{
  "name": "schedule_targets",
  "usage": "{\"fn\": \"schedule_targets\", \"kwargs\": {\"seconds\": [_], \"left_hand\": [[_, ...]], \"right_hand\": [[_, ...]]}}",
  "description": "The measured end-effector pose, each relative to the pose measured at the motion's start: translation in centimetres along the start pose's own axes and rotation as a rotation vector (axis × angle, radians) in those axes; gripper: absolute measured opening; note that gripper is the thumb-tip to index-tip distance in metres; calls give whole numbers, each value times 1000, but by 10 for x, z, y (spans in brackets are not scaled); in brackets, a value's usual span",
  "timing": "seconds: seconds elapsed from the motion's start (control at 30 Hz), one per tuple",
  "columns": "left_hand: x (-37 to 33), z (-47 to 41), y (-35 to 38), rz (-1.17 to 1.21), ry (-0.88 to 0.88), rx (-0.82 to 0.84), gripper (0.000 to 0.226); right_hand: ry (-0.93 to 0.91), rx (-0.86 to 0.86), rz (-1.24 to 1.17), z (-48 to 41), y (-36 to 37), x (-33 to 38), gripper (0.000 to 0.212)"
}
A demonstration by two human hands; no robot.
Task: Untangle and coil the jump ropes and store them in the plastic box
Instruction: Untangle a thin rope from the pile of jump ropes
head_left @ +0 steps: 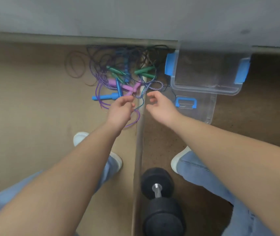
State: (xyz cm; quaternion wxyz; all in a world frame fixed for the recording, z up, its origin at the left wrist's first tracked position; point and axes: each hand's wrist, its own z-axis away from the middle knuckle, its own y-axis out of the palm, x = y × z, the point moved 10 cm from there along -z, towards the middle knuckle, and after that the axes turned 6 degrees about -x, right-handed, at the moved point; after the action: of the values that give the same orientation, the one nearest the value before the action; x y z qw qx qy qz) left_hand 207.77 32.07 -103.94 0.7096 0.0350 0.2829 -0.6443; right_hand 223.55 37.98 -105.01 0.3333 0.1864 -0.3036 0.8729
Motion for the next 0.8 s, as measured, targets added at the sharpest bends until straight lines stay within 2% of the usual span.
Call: {"fn": "schedule_targets", "kwargs": {"seconds": [0.1,0.2,0.37,0.43,0.5,0.57,0.67,0.73,0.8], "left_hand": [[20,-62,7,-58,25,-80,27],[40,-113,15,-102,46,-114,50],[36,-152,26,-513,393,-224,45],[38,-158,22,-526,430,-278,47],[37,-162,8,-498,435,-386,47],[32,-162,-3,-607,424,-467,56],[38,-175,-3,-755,386,-365,65],[41,-181,-4,-743,368,-302,55],[37,-178,-6,-734,392,-298,42]], "right_hand": [[-58,-5,26,-53,24,-9,40],[-169,8,46,-94,46,-6,35],[-409,56,291,-137,89,-2,55],[-455,93,445,-148,102,-8,68],[-464,80,565,-156,104,-12,71],[-475,32,612,-162,99,-10,60],[-442,36,637,-168,96,-12,32],[-381,77,678,-168,95,-20,19],[-358,75,662,-164,93,-24,17]]}}
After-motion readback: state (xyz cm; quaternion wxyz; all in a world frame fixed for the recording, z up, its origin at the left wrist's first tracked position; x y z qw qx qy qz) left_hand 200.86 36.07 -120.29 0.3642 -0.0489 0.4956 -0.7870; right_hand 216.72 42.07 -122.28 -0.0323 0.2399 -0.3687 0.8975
